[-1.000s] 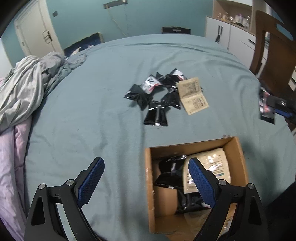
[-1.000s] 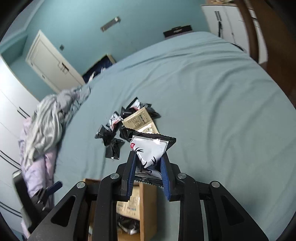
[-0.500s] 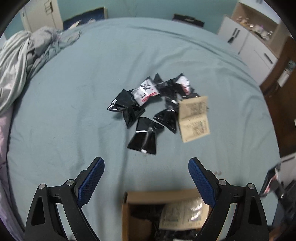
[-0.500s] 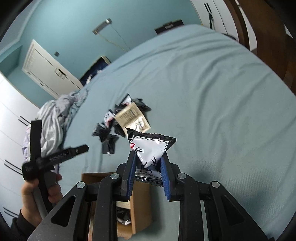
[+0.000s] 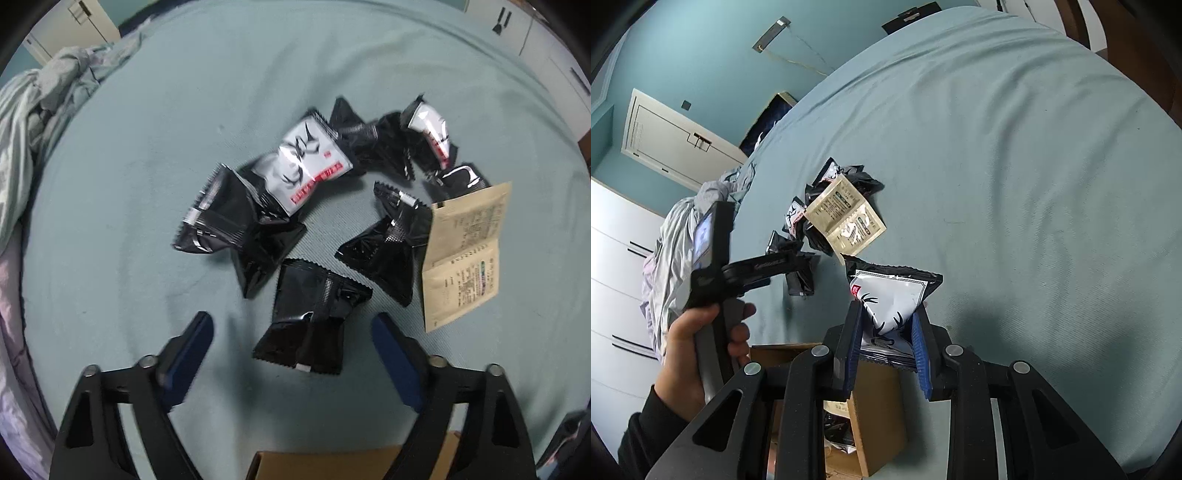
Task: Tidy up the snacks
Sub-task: 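Grasp a black packet with the left gripper while the right gripper holds its packet, then lower both packets into the box and open both grippers, then grasp a beige paper sachet from the pile with the right gripper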
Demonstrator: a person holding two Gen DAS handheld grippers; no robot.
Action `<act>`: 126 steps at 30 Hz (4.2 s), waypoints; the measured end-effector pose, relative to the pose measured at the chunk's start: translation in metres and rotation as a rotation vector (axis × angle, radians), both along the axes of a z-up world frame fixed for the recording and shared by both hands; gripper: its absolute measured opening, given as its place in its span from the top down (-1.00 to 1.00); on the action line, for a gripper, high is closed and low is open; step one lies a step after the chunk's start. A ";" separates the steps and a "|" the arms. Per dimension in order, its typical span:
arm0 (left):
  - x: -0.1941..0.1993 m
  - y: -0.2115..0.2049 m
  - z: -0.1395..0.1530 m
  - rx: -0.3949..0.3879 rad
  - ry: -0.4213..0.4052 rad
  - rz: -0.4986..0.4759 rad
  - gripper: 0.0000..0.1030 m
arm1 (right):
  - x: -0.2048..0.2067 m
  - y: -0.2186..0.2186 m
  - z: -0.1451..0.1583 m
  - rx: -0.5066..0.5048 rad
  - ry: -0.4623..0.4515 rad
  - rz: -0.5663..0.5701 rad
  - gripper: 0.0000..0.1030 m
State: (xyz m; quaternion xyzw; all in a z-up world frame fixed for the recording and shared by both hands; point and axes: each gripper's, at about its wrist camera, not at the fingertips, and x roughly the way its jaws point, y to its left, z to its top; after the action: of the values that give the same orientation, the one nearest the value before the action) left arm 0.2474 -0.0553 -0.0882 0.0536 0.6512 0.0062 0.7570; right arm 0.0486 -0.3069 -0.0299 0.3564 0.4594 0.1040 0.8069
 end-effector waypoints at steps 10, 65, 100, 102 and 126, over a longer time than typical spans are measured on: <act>-0.054 -0.001 0.047 -0.007 -0.116 -0.070 0.29 | 0.000 -0.002 -0.008 -0.003 0.059 -0.008 0.54; -0.213 0.052 0.090 0.054 -0.517 -0.092 -0.72 | -0.031 0.060 0.031 -0.070 -0.189 0.208 -0.31; -0.216 0.027 0.098 0.067 -0.505 -0.213 -0.73 | 0.034 0.033 0.017 -0.144 0.008 0.085 -0.48; -0.214 0.028 0.097 0.054 -0.498 -0.205 -0.72 | 0.044 0.031 0.014 -0.157 0.011 0.090 -0.48; -0.179 0.051 0.077 -0.169 -0.375 -0.102 -0.72 | 0.177 0.141 -0.026 -0.620 -0.119 0.380 -0.48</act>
State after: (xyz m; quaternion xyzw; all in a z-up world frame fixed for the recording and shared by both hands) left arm 0.0685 -0.0043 -0.0107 0.0210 0.4935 -0.0769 0.8661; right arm 0.2254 -0.1657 -0.0563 -0.0033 0.4793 0.1283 0.8682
